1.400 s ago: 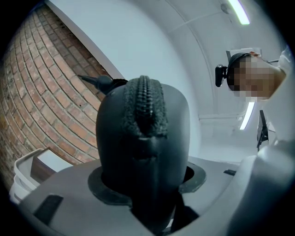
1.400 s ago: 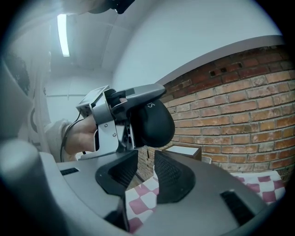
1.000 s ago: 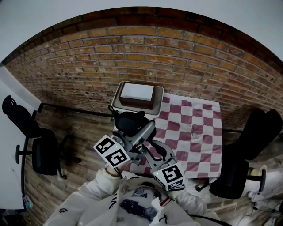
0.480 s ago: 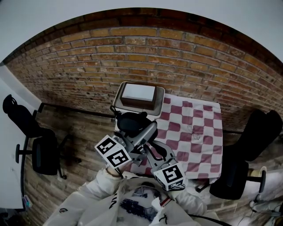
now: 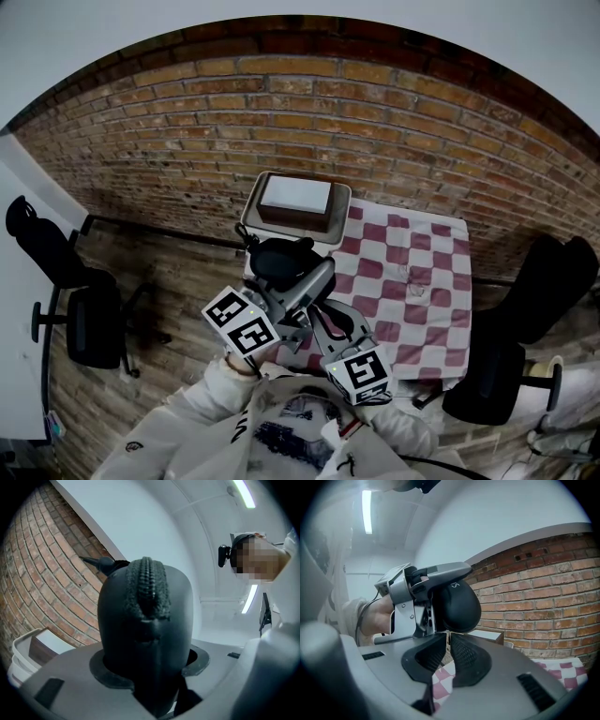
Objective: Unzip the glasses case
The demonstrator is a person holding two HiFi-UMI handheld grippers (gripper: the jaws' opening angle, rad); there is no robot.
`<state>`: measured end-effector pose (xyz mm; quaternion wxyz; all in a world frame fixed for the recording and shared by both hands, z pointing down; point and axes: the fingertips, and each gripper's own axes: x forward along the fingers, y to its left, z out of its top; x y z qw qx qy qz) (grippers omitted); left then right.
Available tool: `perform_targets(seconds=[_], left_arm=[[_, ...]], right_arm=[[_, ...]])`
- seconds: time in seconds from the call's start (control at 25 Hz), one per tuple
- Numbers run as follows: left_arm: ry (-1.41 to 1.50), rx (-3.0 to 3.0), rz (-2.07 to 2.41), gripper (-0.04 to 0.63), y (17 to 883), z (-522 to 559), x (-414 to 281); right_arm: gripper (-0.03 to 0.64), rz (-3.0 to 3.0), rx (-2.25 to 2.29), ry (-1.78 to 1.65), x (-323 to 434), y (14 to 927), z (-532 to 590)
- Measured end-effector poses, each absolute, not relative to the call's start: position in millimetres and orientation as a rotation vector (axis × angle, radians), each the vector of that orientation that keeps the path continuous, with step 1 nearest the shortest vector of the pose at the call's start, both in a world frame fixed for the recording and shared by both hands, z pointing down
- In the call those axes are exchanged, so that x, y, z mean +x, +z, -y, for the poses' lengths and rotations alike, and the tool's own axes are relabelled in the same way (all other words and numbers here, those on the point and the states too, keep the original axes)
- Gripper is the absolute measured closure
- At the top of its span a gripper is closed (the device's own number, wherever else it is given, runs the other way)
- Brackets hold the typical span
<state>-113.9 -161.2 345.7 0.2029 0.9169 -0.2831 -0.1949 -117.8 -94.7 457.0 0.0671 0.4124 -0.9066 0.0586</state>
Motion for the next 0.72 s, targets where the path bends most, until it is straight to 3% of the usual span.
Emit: perform_targets(seconds=[0.72], left_arm=[[-0.538, 2.566, 0.786, 0.339, 341, 151, -85]], right_arm=[[0.603, 2.747, 1.237, 0.125, -91, 445, 86]])
